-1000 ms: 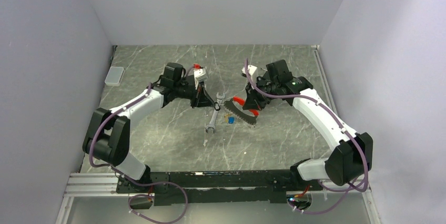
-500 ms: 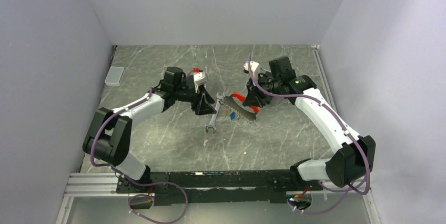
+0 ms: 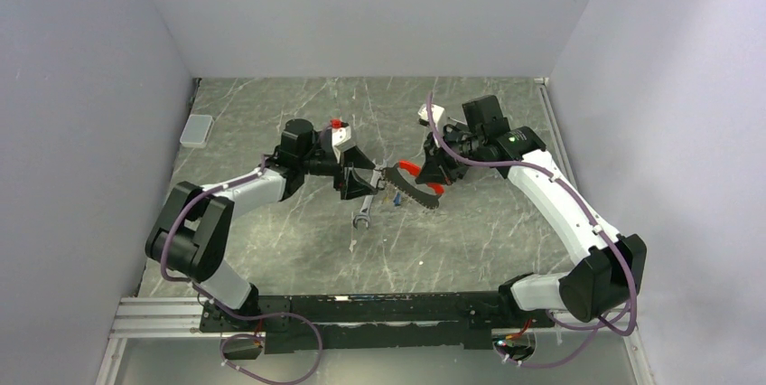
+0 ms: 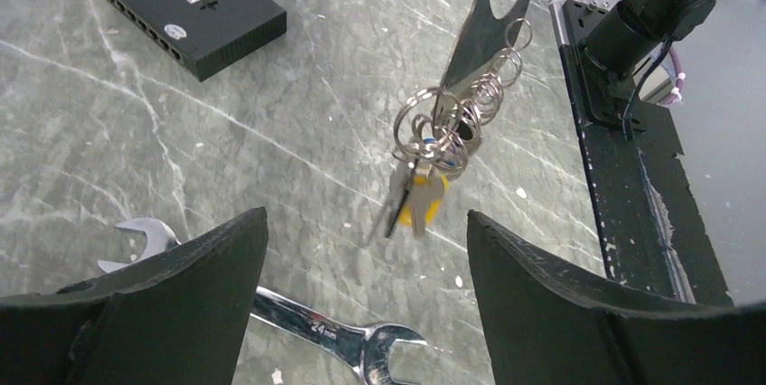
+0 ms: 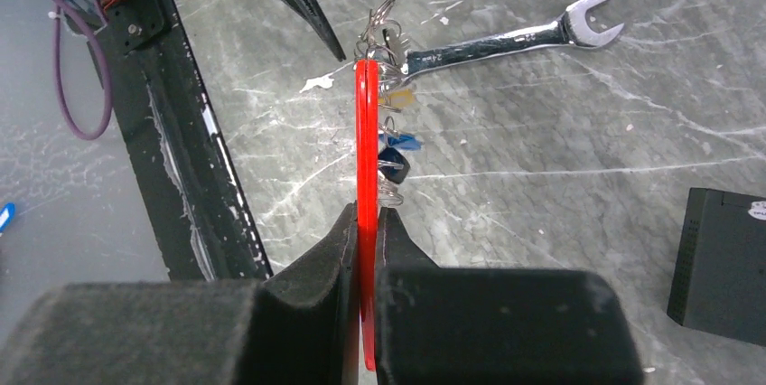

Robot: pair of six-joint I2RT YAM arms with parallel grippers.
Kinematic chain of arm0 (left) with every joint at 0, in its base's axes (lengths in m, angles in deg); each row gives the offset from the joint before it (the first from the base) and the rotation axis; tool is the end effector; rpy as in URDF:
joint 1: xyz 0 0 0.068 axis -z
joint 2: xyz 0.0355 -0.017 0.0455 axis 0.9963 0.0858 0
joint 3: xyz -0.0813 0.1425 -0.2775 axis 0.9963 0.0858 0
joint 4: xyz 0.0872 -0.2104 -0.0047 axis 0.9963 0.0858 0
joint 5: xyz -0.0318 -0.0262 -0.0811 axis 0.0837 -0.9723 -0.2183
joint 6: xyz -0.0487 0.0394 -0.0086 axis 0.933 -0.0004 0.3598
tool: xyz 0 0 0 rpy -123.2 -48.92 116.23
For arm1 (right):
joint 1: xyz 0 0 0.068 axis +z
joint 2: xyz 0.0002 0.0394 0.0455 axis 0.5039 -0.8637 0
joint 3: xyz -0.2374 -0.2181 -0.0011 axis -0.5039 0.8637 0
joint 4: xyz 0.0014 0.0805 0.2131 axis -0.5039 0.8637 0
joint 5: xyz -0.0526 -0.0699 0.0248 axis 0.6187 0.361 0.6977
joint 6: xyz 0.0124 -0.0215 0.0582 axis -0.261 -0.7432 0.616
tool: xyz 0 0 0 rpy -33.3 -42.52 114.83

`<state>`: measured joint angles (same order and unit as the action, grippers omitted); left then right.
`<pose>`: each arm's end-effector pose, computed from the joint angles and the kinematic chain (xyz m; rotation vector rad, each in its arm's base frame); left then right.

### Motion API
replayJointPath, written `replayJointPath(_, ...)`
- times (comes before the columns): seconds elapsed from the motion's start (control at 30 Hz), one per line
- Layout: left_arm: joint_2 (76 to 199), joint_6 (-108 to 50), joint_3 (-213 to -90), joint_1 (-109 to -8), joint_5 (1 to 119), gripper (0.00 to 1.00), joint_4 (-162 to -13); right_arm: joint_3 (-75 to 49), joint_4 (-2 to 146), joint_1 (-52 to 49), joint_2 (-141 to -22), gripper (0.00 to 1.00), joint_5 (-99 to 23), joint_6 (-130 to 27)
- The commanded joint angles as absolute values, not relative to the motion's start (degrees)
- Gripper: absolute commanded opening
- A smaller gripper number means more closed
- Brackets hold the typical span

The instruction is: Remove the keys from the keyring

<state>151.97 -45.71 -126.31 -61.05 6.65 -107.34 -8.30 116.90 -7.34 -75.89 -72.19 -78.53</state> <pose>0.2615 -0.1634 0.2955 1.1589 1.5357 -1.2477 0.1953 0.1177 0.3764 -1.1458 2.0465 0.9017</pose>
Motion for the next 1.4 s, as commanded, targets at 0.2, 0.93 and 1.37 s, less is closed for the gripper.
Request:
replayJointPath(0.2, 153.0, -51.0, -126.8, -57.3, 4.0, 0.81, -110.7, -11.9, 117.7, -7.3, -75.3, 0.0, -77.3, -80.1)
replayJointPath(0.93, 152.8, -49.4, -127.4, -56.3, 1.9, 0.38, -110.4, -11.3, 118.3, -7.2, -74.0, 0.0, -79.2, -80.5)
replayJointPath(1.37, 152.7, -47.1, -127.4, -56.3, 1.1, 0.28, -111.9, -11.5, 118.6, -7.2, -73.9, 0.0, -78.9, -80.6)
